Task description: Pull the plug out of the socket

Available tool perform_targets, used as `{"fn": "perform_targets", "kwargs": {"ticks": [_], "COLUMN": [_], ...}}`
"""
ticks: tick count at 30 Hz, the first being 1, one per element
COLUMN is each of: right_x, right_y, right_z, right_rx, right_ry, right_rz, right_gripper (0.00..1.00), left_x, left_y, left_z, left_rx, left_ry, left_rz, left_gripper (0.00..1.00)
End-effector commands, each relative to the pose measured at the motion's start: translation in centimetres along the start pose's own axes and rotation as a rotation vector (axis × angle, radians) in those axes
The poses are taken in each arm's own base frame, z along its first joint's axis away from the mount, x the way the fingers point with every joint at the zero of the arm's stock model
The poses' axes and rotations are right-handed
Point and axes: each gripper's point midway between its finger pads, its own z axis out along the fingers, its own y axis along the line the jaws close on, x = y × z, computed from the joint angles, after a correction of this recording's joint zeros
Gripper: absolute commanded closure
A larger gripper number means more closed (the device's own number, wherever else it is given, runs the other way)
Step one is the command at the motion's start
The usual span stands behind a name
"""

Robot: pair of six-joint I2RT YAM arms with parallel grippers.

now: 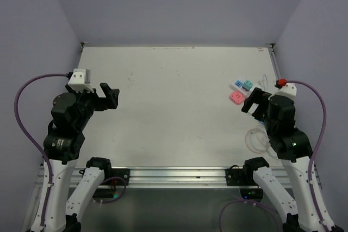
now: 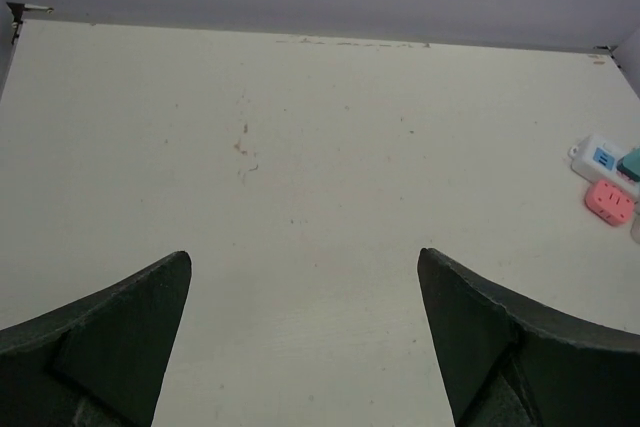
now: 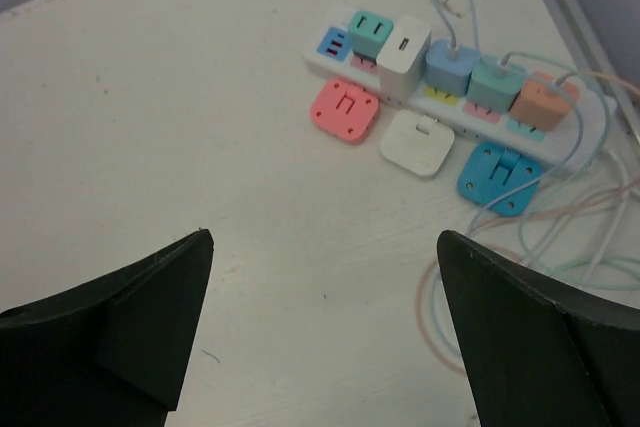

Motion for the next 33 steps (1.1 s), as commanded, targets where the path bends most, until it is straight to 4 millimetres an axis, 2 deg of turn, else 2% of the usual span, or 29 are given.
{"fn": "perform_targets", "kwargs": {"ticks": [1,2,3,6,7,8,14,16,19,25,28,33], "right_x": [3.6,4.2,4.8,5.5,5.2,5.1,4.6,5.0,5.9,7.9,8.8,11.9], "right_y": [0.3,0.3,-0.2,-2.2,-3.7,-4.6,-9.0,-10.1,-13.3,-17.2,-18.9,-20.5], "right_z": [2.5,3.4,3.9,5.3,5.3,5.5,6.5,7.5,8.3,9.3,9.5,10.4], "right_rx": [0.042,0.071,0.105,0.258,0.354,0.403,0.663,0.717,0.824,0.942,0.998,1.031], "right_ry": [0.143,0.170,0.185,0.195,0.160,0.150,0.076,0.088,0.131,0.147,0.144,0.224], "right_rz": [0.044,0.047,0.052,0.064,0.075,0.080,0.158,0.180,0.287,0.483,0.552,0.631], "right_gripper": [0.01,0.01,0.01,0.01,0.01,0.01,0.01,0.01,0.01,0.01,0.01,0.01], "left_x": [-0.3,0.8,1.0,3.2,3.8,5.3,9.6,9.7,9.3,9.4,9.6,9.8], "left_y": [-1.0,-0.8,-0.9,-0.7,-0.6,-0.4,0.7,0.6,0.2,0.3,0.3,0.3], "left_z": [1.1,1.6,1.9,3.1,3.3,3.9,5.3,5.3,5.4,5.2,5.3,5.5], "left_rx": [0.058,0.057,0.070,0.076,0.079,0.078,0.050,0.054,0.065,0.049,0.051,0.052], "left_ry": [-0.049,-0.026,-0.032,0.001,0.010,0.041,0.108,0.119,0.104,0.108,0.116,0.123], "left_rz": [-0.014,-0.018,-0.020,-0.031,-0.036,-0.040,-0.025,-0.026,-0.022,-0.010,-0.007,-0.009], "left_gripper": [0.00,0.00,0.00,0.01,0.01,0.00,0.00,0.00,0.00,0.00,0.01,0.00]}}
